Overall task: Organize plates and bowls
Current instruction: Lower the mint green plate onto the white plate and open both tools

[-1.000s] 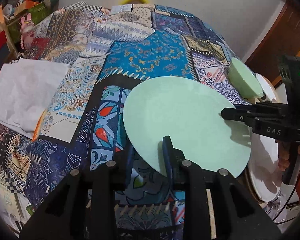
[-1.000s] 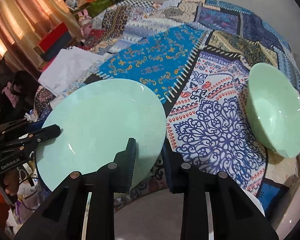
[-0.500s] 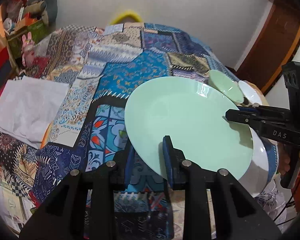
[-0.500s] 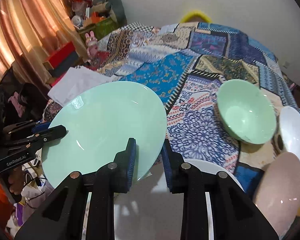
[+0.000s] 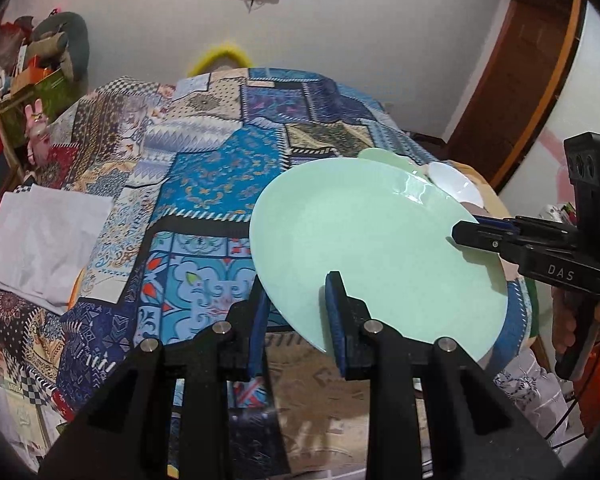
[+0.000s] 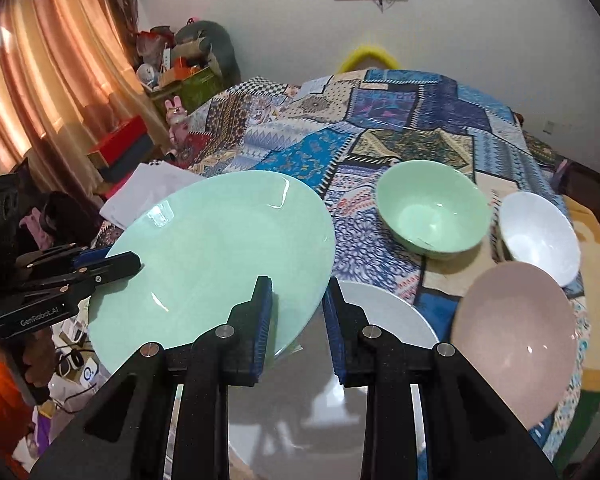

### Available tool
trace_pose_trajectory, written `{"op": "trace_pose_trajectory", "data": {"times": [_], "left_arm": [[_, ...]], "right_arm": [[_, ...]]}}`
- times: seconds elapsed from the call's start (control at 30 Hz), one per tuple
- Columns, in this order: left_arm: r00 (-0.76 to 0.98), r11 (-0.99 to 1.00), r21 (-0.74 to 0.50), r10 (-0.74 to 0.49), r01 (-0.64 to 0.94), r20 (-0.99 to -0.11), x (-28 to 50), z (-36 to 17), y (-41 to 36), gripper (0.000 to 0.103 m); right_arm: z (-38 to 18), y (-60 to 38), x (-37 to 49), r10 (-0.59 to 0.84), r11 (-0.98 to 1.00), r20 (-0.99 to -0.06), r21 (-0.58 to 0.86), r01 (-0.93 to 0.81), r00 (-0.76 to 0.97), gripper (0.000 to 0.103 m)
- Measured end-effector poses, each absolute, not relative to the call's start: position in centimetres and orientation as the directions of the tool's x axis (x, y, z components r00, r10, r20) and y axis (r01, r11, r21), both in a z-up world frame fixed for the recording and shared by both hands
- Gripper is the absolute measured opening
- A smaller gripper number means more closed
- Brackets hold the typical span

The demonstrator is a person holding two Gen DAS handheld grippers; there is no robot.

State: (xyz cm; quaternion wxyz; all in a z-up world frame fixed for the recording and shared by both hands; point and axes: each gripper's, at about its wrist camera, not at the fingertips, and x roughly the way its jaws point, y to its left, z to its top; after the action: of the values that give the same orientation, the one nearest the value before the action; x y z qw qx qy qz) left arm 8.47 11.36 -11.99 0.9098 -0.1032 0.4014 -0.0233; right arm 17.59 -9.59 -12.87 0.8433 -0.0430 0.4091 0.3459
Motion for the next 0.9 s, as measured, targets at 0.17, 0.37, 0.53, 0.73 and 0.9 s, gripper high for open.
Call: {"op": "trace_pose_trajectory", "data": {"times": [0.17, 0.37, 0.53, 0.73, 0.9], "left_arm": [[0.674, 0.979, -0.202, -0.143, -0.01, -0.725, 8.3, -11.8, 9.4, 0.027], [0.661, 0.981, -0.193, -0.165, 0.031, -0.732, 8.5, -11.9, 7.1, 0.027], [0.641, 0.979, -0.196, -0.183, 0.051, -0.745, 8.9, -12.6, 5.7, 0.027], [0.617, 0.977, -0.201, -0.199, 0.067, -0.761, 9.2, -13.8, 4.5, 0.027], [0.59, 0.977, -0.2, -0.203, 0.071, -0.781, 9.4, -15.0, 3.7, 0.027]], "right_arm": [[-13.0, -11.7, 17.0, 0.547, 0.771, -0.713, 0.227, -0.594, 0.438, 0.025], [-13.5, -13.8, 16.5, 0.538, 0.788, -0.717, 0.242, -0.566, 0.442, 0.025], [-14.2, -15.0, 16.0, 0.529, 0.797, -0.726, 0.248, -0.551, 0.439, 0.025], [-15.8, -16.2, 15.8, 0.529, 0.803, -0.741, 0.278, -0.527, 0.413, 0.025], [-17.0, -16.9, 15.7, 0.532, 0.806, -0.75, 0.307, -0.507, 0.392, 0.024]]}}
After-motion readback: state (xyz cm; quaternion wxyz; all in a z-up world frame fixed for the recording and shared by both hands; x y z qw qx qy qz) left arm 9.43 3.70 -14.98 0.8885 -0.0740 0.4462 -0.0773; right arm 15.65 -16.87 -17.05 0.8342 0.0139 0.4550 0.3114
